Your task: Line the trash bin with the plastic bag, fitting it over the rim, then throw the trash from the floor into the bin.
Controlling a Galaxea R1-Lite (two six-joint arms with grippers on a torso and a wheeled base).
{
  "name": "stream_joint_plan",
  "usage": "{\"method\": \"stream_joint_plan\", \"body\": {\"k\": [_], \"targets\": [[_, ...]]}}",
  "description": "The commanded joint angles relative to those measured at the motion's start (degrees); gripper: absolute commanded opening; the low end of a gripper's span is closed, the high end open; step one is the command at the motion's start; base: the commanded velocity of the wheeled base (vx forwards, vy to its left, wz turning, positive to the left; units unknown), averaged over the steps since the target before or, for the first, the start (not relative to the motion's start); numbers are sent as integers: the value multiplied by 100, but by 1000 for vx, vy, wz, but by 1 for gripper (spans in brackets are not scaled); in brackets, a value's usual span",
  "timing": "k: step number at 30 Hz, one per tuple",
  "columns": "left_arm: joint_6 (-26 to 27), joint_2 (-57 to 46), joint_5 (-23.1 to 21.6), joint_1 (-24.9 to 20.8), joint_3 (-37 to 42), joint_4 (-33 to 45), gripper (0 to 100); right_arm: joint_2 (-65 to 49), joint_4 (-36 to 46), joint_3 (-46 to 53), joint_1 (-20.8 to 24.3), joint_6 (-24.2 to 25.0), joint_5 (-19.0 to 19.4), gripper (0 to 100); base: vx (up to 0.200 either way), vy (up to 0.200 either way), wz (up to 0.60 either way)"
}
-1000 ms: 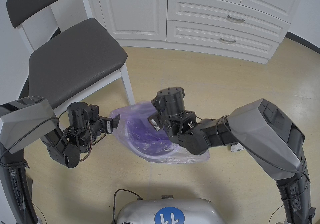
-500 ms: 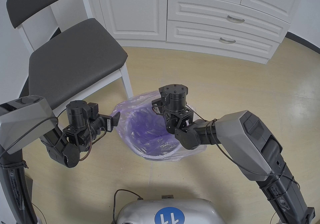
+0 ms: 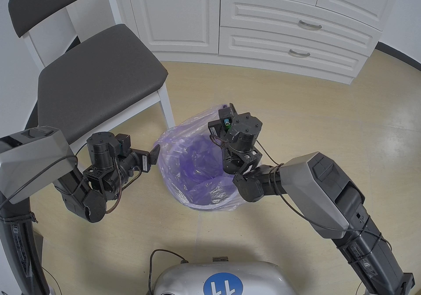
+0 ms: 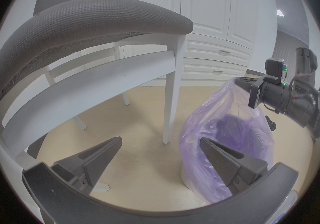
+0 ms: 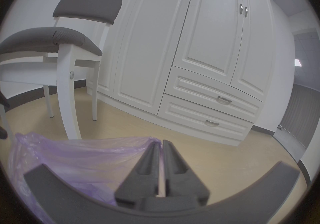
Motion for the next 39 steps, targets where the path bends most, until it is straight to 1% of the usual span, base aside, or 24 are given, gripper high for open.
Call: {"method": "stream_joint_plan", "body": {"k": [1, 8, 10, 11, 12, 13, 14, 15, 16, 17, 19, 21, 22, 26, 28, 29, 30, 31, 32, 34, 35, 36, 39], "targets": [[2, 44, -1, -13, 29, -9, 100, 74, -64, 1, 116, -12, 72, 100, 0, 0, 0], [2, 44, 8, -13, 29, -9, 100, -234, -47, 1, 239, -21, 28, 100, 0, 0, 0], [2, 44, 8, -13, 38, -9, 100, -876, 463, 878, 186, 23, 36, 100, 0, 0, 0], [2, 44, 8, -13, 38, -18, 100, -1086, 744, 1168, 151, 67, 36, 100, 0, 0, 0], [2, 44, 8, -13, 47, -18, 100, -1280, 1078, 1423, 107, 172, 54, 100, 0, 0, 0], [2, 44, 8, -13, 47, -18, 100, -1280, 1078, 1423, 107, 172, 54, 100, 0, 0, 0], [2, 35, 8, -13, 64, -18, 100, -1649, 1826, 1784, 37, 700, 80, 100, 0, 0, 0], [2, 35, 8, -13, 64, -18, 100, -1834, 2177, 1907, 37, 1043, 98, 100, 0, 0, 0], [2, 26, 8, -4, 64, -18, 100, -1965, 2432, 1977, 37, 1271, 124, 100, 0, 0, 0], [2, 26, 8, -13, 64, -18, 100, -2194, 2871, 2100, 46, 1649, 247, 100, 0, 0, 0], [2, 35, 8, -13, 64, -26, 100, -2537, 3434, 2285, 90, 2203, 555, 100, 0, 0, 0], [2, 44, 8, -39, 73, -26, 100, -2827, 3821, 2478, 134, 2625, 784, 100, 0, 0, 0], [2, 53, -1, -65, 82, -26, 100, -2932, 3935, 2557, 160, 2818, 801, 100, 0, 0, 0], [-16, 88, -1, -92, 91, -26, 100, -3372, 4014, 3374, 239, 3574, 713, 100, 0, 0, 0], [-42, 114, -10, -92, 47, -26, 100, -3583, 4014, 3823, 239, 3917, 590, 100, 0, 0, 0], [-68, 123, -27, -92, 29, -26, 100, -3697, 4014, 4095, 239, 4198, 485, 100, 0, 0, 0], [-68, 123, -27, -92, 29, -26, 100, -3706, 4014, 4139, 239, 4242, 476, 100, 0, 0, 0], [-95, 132, -36, -92, 3, -26, 100, -3802, 3996, 4491, 239, 4725, 379, 100, 0, 0, 0], [-183, 158, -36, -101, -32, -26, 100, -3855, 3996, 4693, 239, 5086, 353, 100, 0, 0, 0], [-455, 255, -10, -153, -182, -18, 100, -3890, 3996, 4948, 239, 5657, 353, 100, 0, 0, 0], [-473, 264, -10, -153, -190, -18, 100, -3890, 3988, 4965, 239, 5692, 353, 100, 0, 0, 0], [-640, 334, 17, -180, -340, 9, 100, -3881, 3988, 5097, 239, 6017, 406, 100, 0, 0, 0], [-684, 396, 34, -180, -384, 53, 100, -3670, 3988, 5088, 221, 6052, 414, 100, 0, 0, 0]]}}
